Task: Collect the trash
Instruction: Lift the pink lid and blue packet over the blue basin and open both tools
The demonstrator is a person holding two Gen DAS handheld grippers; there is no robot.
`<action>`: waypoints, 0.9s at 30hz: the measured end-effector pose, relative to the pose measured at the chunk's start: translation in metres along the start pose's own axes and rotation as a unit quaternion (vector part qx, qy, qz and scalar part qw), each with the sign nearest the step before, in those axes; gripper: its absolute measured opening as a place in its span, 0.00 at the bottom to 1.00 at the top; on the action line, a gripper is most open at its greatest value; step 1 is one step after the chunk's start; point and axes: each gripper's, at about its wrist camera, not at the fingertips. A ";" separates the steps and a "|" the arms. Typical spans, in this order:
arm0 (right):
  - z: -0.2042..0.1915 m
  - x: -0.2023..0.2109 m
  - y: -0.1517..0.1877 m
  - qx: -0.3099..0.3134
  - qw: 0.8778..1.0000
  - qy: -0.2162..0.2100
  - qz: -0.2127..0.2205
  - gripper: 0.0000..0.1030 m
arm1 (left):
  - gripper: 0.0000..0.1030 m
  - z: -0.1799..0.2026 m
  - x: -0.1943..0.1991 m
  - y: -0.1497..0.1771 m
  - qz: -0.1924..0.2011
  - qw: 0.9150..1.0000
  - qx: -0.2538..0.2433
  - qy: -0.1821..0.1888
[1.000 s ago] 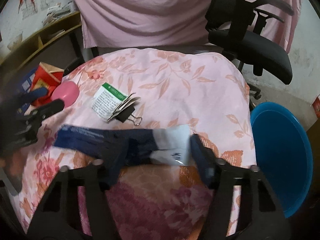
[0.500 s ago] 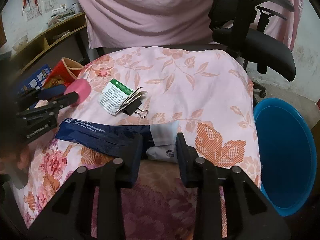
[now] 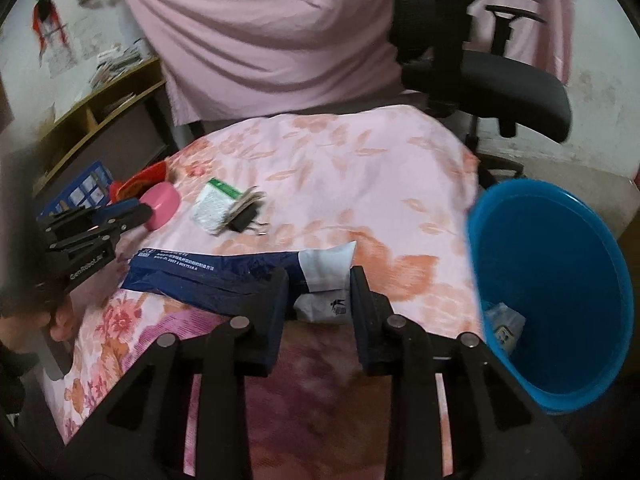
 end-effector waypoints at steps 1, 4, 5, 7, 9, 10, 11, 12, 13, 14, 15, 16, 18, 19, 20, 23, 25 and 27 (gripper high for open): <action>0.004 0.000 0.000 -0.007 1.000 -0.002 0.000 0.56 | 0.56 -0.001 -0.004 -0.001 -0.014 1.000 0.008 -0.005; 0.010 0.001 -0.001 -0.018 1.000 -0.008 0.001 0.56 | 0.56 -0.010 -0.016 -0.002 -0.034 0.999 0.032 0.011; 0.009 0.000 -0.001 -0.016 1.000 -0.007 0.001 0.56 | 0.56 -0.012 -0.018 -0.002 -0.039 0.998 0.038 0.017; 0.005 -0.001 -0.003 -0.009 1.000 -0.004 -0.001 0.56 | 0.56 -0.017 -0.019 -0.005 -0.037 0.998 0.050 0.031; 0.004 -0.002 -0.004 -0.008 1.000 -0.005 -0.002 0.56 | 0.56 -0.017 -0.019 -0.009 -0.035 0.997 0.052 0.040; 0.005 -0.003 -0.004 -0.007 1.000 -0.006 -0.003 0.56 | 0.56 -0.017 -0.020 -0.010 -0.035 0.997 0.051 0.040; 0.005 -0.004 -0.004 -0.007 1.000 -0.007 -0.005 0.56 | 0.56 -0.016 -0.020 -0.011 -0.036 0.997 0.051 0.038; 0.005 -0.005 -0.004 -0.007 1.000 -0.009 -0.005 0.56 | 0.56 -0.015 -0.021 -0.013 -0.038 0.997 0.051 0.036; 0.004 -0.005 -0.004 -0.006 1.000 -0.010 -0.006 0.56 | 0.52 -0.015 -0.021 -0.014 -0.037 0.997 0.052 0.034; 0.005 -0.005 -0.004 -0.005 1.000 -0.011 -0.006 0.56 | 0.49 -0.015 -0.021 -0.013 -0.036 0.997 0.053 0.030; 0.004 -0.005 -0.003 -0.003 1.000 -0.012 -0.005 0.56 | 0.49 -0.015 -0.021 -0.013 -0.036 0.998 0.053 0.029; 0.004 -0.004 -0.003 -0.002 1.000 -0.014 -0.005 0.56 | 0.49 -0.015 -0.020 -0.013 -0.034 0.997 0.053 0.031; 0.003 -0.003 -0.002 0.000 1.000 -0.017 -0.002 0.56 | 0.49 -0.017 -0.018 -0.010 -0.032 0.997 0.057 0.036; 0.003 -0.001 -0.002 0.001 1.000 -0.020 0.002 0.56 | 0.49 -0.017 -0.015 -0.008 -0.029 0.997 0.058 0.041; 0.003 0.000 -0.001 0.001 1.000 -0.021 0.005 0.56 | 0.49 -0.017 -0.013 -0.005 -0.026 0.997 0.059 0.051; 0.004 0.006 0.000 0.002 0.999 -0.028 0.023 0.56 | 0.49 -0.010 0.002 0.004 -0.003 0.996 0.055 0.065; 0.003 0.013 0.003 0.003 0.999 -0.031 0.042 0.56 | 0.49 -0.003 0.015 0.009 0.024 0.996 0.050 0.068; 0.005 0.021 0.005 0.001 0.997 -0.033 0.065 0.56 | 0.49 0.004 0.032 0.014 0.059 0.993 0.054 0.083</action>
Point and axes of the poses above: each gripper's, at about its wrist camera, not at the fingertips, and x roughly against the way its jaws point, z to its right, y to its underside, and after that the axes turned 12 degrees about -z, right-handed
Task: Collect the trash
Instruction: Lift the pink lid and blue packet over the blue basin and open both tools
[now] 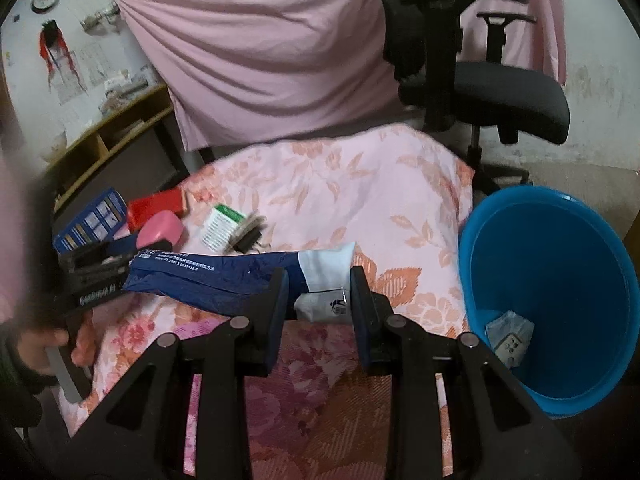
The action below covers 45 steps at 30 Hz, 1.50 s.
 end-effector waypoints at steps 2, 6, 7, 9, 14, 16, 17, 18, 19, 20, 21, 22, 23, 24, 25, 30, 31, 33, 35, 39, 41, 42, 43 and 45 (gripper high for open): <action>0.002 0.011 0.002 -0.005 1.000 -0.001 0.030 0.56 | 0.49 0.009 0.015 0.003 0.033 0.999 0.009 0.016; 0.005 0.039 0.007 -0.011 0.994 0.016 0.112 0.57 | 0.49 0.031 0.039 0.000 0.089 0.995 0.022 0.042; 0.006 0.049 0.009 -0.012 0.990 0.030 0.139 0.57 | 0.49 0.039 0.045 -0.002 0.104 0.993 0.022 0.048; 0.010 0.064 0.011 -0.024 0.983 0.038 0.176 0.57 | 0.49 0.054 0.056 -0.008 0.130 0.990 0.018 0.057; 0.038 0.103 0.020 -0.086 0.960 0.057 0.262 0.57 | 0.49 0.098 0.080 -0.024 0.193 0.978 -0.006 0.074; 0.051 0.114 0.023 -0.108 0.952 0.062 0.279 0.57 | 0.49 0.118 0.086 -0.031 0.209 0.974 -0.020 0.082; 0.060 0.119 0.025 -0.121 0.949 0.063 0.283 0.57 | 0.49 0.127 0.087 -0.034 0.212 0.973 -0.027 0.087; 0.067 0.122 0.027 -0.133 0.947 0.064 0.286 0.57 | 0.49 0.133 0.087 -0.036 0.213 0.972 -0.033 0.091; 0.077 0.125 0.029 -0.149 0.943 0.066 0.289 0.57 | 0.49 0.144 0.086 -0.040 0.212 0.971 -0.044 0.097; 0.085 0.128 0.030 -0.162 0.941 0.068 0.290 0.57 | 0.49 0.153 0.085 -0.043 0.211 0.971 -0.052 0.101; 0.091 0.130 0.032 -0.170 0.939 0.070 0.291 0.57 | 0.49 0.161 0.082 -0.045 0.208 0.971 -0.060 0.104; 0.100 0.133 0.033 -0.183 0.936 0.075 0.293 0.57 | 0.49 0.172 0.078 -0.048 0.204 0.970 -0.070 0.109; 0.105 0.137 0.038 -0.189 0.934 0.080 0.294 0.57 | 0.49 0.180 0.076 -0.048 0.200 0.970 -0.076 0.113; 0.111 0.139 0.040 -0.197 0.931 0.086 0.294 0.57 | 0.49 0.187 0.070 -0.050 0.196 0.970 -0.081 0.117; 0.117 0.141 0.041 -0.204 0.931 0.090 0.290 0.57 | 0.49 0.196 0.066 -0.052 0.188 0.970 -0.089 0.123; 0.144 0.144 0.053 -0.236 0.929 0.106 0.264 0.57 | 0.49 0.231 0.039 -0.053 0.141 0.973 -0.121 0.135; 0.150 0.143 0.055 -0.246 0.928 0.106 0.260 0.57 | 0.49 0.235 0.032 -0.054 0.127 0.975 -0.124 0.136; 0.158 0.140 0.058 -0.261 0.926 0.107 0.251 0.57 | 0.49 0.243 0.020 -0.054 0.096 0.976 -0.129 0.145; 0.166 0.135 0.058 -0.272 0.926 0.111 0.238 0.57 | 0.49 0.246 0.006 -0.055 0.068 0.978 -0.126 0.149; 0.178 0.120 0.057 -0.289 0.929 0.114 0.200 0.57 | 0.49 0.247 -0.013 -0.056 0.025 0.982 -0.110 0.152; 0.181 0.113 0.058 -0.295 0.931 0.111 0.185 0.58 | 0.49 0.250 -0.020 -0.057 0.005 0.983 -0.106 0.152; 0.184 0.109 0.057 -0.297 0.932 0.107 0.175 0.58 | 0.49 0.249 -0.025 -0.060 -0.008 0.983 -0.105 0.151; 0.186 0.105 0.058 -0.298 0.933 0.104 0.170 0.58 | 0.49 0.249 -0.029 -0.061 -0.020 0.983 -0.101 0.150; 0.189 0.097 0.058 -0.304 0.935 0.098 0.156 0.60 | 0.49 0.248 -0.037 -0.061 -0.044 0.984 -0.089 0.150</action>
Point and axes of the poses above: each gripper's, at about its wrist camera, not at the fingertips, and x roughly against the way its jaws point, z to its right, y to its underside, and after that the axes turned 12 degrees about -z, right-handed
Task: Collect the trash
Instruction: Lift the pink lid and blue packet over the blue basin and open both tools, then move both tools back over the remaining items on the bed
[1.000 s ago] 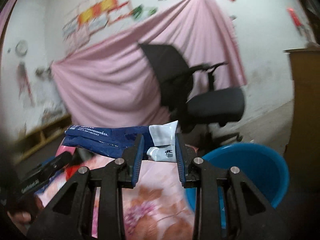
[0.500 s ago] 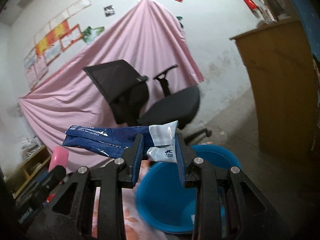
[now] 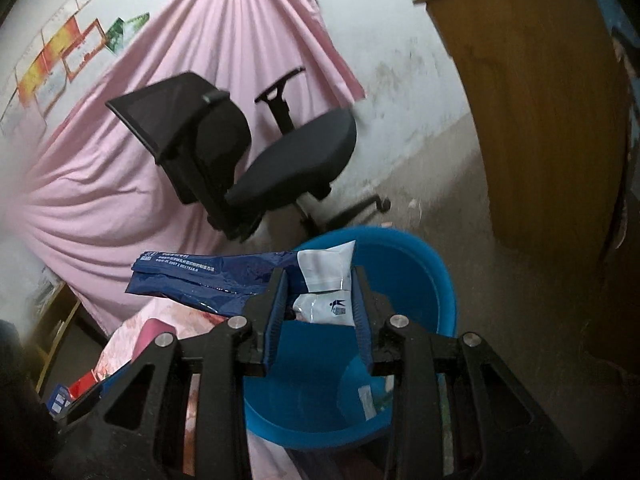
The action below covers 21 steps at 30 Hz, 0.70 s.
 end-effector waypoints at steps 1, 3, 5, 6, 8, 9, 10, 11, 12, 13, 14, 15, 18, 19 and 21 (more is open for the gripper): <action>0.001 -0.003 0.000 -0.002 1.000 -0.001 -0.008 0.61 | 0.50 -0.003 -0.003 0.000 -0.011 1.000 0.010 0.004; 0.004 -0.007 0.002 -0.006 1.000 -0.002 -0.017 0.61 | 0.50 -0.007 -0.006 0.002 -0.026 0.999 0.026 0.009; 0.006 -0.010 0.002 -0.009 1.000 -0.004 -0.023 0.62 | 0.50 -0.011 -0.005 0.002 -0.028 0.999 0.032 0.013; 0.005 -0.013 0.001 -0.009 1.000 -0.004 -0.025 0.62 | 0.50 -0.012 -0.004 0.003 -0.027 0.999 0.031 0.013; 0.005 -0.015 0.002 -0.009 0.999 -0.005 -0.032 0.63 | 0.50 -0.011 -0.003 0.005 -0.027 0.999 0.023 0.007; 0.004 -0.016 0.001 -0.010 0.999 -0.006 -0.034 0.63 | 0.50 -0.010 -0.002 0.006 -0.027 0.999 0.020 0.005; 0.004 -0.015 0.002 -0.009 0.999 -0.006 -0.034 0.64 | 0.50 -0.010 0.000 0.008 -0.027 0.999 0.018 0.004; 0.003 -0.016 0.002 -0.008 0.999 -0.006 -0.034 0.65 | 0.50 -0.010 0.001 0.010 -0.025 1.000 0.018 0.004; 0.002 -0.015 0.002 -0.006 0.999 -0.006 -0.032 0.66 | 0.50 -0.010 0.003 0.011 -0.022 1.000 0.018 0.004; 0.002 -0.014 0.002 -0.003 1.000 -0.005 -0.030 0.66 | 0.50 -0.010 0.004 0.012 -0.018 1.000 0.019 0.002; 0.001 -0.014 0.002 -0.002 1.000 -0.004 -0.028 0.67 | 0.50 -0.011 0.006 0.012 -0.011 1.000 0.019 0.000; 0.000 -0.012 0.002 0.001 1.000 -0.004 -0.025 0.68 | 0.50 -0.011 0.008 0.013 -0.005 1.000 0.019 -0.003; -0.005 -0.007 0.003 0.013 1.000 0.000 -0.013 0.71 | 0.50 -0.012 0.019 0.015 0.016 1.000 0.017 -0.011; -0.007 -0.005 0.002 0.017 1.000 -0.001 -0.009 0.71 | 0.50 -0.013 0.024 0.016 0.025 0.999 0.017 -0.015; -0.013 0.000 0.002 0.024 1.000 -0.003 0.000 0.74 | 0.53 -0.015 0.034 0.017 0.041 0.999 0.019 -0.024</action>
Point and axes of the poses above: each gripper's, at about its wrist camera, not at the fingertips, and x roughly against the way its jaws point, z to its right, y to its underside, and after that the axes turned 12 degrees about -z, right-handed
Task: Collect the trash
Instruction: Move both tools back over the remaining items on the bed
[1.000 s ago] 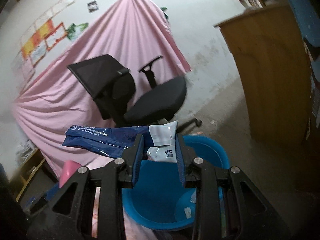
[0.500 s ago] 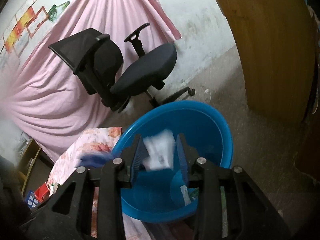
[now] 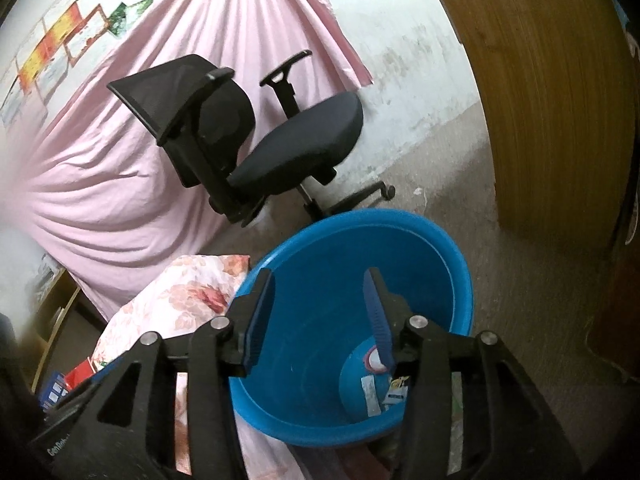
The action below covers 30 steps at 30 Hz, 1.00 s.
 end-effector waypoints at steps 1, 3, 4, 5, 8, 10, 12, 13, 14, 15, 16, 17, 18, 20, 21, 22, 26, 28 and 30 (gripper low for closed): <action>-0.003 0.004 -0.001 0.005 1.000 -0.001 0.007 0.75 | 0.53 -0.002 0.006 0.000 0.009 1.000 0.003 -0.005; -0.011 0.011 0.000 0.018 1.000 -0.003 0.023 0.79 | 0.53 -0.007 0.021 0.000 0.037 0.999 0.013 -0.022; -0.016 0.015 0.000 0.023 0.999 -0.005 0.029 0.81 | 0.54 -0.010 0.027 0.000 0.048 0.998 0.016 -0.026; -0.019 0.017 0.000 0.026 0.999 -0.007 0.033 0.86 | 0.55 -0.014 0.035 0.000 0.061 0.997 0.021 -0.031; -0.032 0.025 0.001 0.034 0.998 -0.015 0.054 0.99 | 0.63 -0.026 0.057 0.001 0.095 0.994 0.037 -0.049; -0.042 0.029 0.003 0.042 0.996 -0.025 0.068 1.00 | 0.75 -0.034 0.070 0.002 0.113 0.990 0.046 -0.064; -0.051 0.034 0.006 0.048 0.995 -0.035 0.086 1.00 | 0.76 -0.042 0.084 0.005 0.136 0.986 0.058 -0.081; -0.056 0.037 0.008 0.051 0.993 -0.041 0.098 1.00 | 0.80 -0.047 0.091 0.006 0.147 0.983 0.063 -0.085; -0.062 0.041 0.010 0.058 0.991 -0.048 0.112 1.00 | 0.83 -0.052 0.097 0.008 0.155 0.982 0.069 -0.089; -0.069 0.045 0.013 0.065 0.989 -0.054 0.124 1.00 | 0.91 -0.058 0.104 0.010 0.165 0.979 0.077 -0.094; -0.077 0.049 0.016 0.076 0.986 -0.061 0.139 1.00 | 0.97 -0.062 0.109 0.012 0.174 0.976 0.084 -0.098; -0.083 0.051 0.017 0.082 0.984 -0.064 0.148 1.00 | 0.98 -0.068 0.116 0.015 0.188 0.972 0.094 -0.102; -0.090 0.054 0.020 0.089 0.981 -0.067 0.158 1.00 | 0.98 -0.073 0.122 0.017 0.197 0.970 0.100 -0.104; -0.103 0.056 0.024 0.102 0.977 -0.074 0.172 1.00 | 0.98 -0.082 0.132 0.022 0.212 0.964 0.105 -0.119; -0.108 0.056 0.025 0.106 0.976 -0.078 0.176 1.00 | 0.98 -0.086 0.134 0.024 0.216 0.963 0.104 -0.127; -0.114 0.056 0.028 0.112 0.973 -0.087 0.183 1.00 | 0.98 -0.090 0.139 0.028 0.224 0.960 0.101 -0.137; -0.136 0.054 0.037 0.135 0.965 -0.103 0.201 1.00 | 0.98 -0.105 0.163 0.049 0.255 0.948 0.091 -0.164; -0.147 0.052 0.040 0.145 0.961 -0.112 0.205 1.00 | 0.98 -0.113 0.171 0.059 0.265 0.943 0.088 -0.178; -0.156 0.051 0.042 0.153 0.959 -0.120 0.205 1.00 | 0.98 -0.121 0.178 0.068 0.274 0.939 0.088 -0.189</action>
Point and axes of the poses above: each gripper's, at about its wrist camera, not at the fingertips, and x roughly against the way its jaws point, z to its right, y to its underside, and after that the axes turned 12 degrees about -z, right-handed
